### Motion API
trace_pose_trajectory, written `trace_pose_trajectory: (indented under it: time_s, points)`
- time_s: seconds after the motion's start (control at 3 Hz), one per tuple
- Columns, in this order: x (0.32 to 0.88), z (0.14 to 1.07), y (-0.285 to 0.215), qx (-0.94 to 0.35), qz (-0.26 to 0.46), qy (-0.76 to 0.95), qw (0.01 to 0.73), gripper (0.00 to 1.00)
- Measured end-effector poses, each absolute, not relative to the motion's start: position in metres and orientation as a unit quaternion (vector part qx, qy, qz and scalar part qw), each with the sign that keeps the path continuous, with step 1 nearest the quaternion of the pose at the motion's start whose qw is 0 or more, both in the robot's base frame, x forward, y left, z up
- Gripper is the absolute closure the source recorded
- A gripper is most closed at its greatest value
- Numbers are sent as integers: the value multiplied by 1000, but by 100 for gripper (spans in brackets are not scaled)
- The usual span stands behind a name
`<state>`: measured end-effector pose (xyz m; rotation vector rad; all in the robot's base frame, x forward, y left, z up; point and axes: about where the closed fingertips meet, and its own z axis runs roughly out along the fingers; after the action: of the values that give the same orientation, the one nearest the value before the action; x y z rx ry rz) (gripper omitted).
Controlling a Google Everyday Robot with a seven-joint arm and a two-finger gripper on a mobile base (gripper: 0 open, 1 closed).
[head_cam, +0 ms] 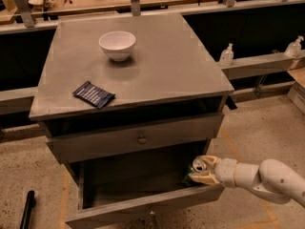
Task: Place green can into middle drawer
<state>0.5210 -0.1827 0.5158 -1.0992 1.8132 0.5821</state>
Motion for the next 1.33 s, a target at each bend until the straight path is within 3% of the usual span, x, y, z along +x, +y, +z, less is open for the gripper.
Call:
trace_pose_trajectory:
  time_s: [0.67, 1.33]
  points:
    - [540, 498, -171, -447, 224, 739, 452, 51]
    - [552, 490, -172, -436, 222, 745, 454, 35]
